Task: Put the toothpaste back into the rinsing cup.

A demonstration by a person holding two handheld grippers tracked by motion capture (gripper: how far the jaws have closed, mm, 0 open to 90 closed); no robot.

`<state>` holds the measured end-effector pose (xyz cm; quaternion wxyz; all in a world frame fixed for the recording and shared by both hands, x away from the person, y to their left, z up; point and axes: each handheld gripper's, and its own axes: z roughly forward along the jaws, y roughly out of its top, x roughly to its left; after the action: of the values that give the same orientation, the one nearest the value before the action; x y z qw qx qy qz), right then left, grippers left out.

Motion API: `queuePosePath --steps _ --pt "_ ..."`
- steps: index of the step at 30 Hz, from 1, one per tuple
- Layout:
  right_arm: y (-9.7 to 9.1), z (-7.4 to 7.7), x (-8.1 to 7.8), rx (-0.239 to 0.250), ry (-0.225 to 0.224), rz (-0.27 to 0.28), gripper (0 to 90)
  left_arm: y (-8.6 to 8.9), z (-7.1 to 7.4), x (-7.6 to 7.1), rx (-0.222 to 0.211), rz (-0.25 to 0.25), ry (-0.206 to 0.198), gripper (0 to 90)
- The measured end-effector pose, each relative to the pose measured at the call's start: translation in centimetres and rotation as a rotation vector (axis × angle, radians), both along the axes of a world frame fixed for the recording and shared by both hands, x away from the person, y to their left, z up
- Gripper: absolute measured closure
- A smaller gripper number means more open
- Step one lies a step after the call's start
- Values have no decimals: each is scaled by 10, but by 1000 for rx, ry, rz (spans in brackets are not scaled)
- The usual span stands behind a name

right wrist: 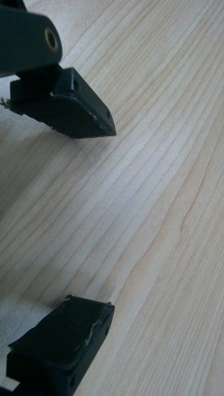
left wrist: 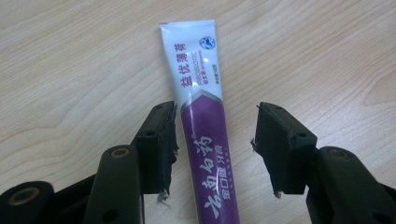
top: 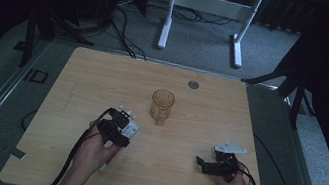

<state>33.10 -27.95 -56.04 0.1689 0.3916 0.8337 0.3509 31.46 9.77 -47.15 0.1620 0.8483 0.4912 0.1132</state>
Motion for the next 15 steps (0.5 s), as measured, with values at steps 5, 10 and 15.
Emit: queuePosePath --steps 5,10,15 --pt "0 0 0 1 0 -1 126 -2 -2 0 12 2 15 482" --pt "0 0 0 1 1 -1 126 -4 -3 0 20 1 27 474" --pt "0 0 0 1 1 -1 126 -6 -4 0 39 -1 41 472"
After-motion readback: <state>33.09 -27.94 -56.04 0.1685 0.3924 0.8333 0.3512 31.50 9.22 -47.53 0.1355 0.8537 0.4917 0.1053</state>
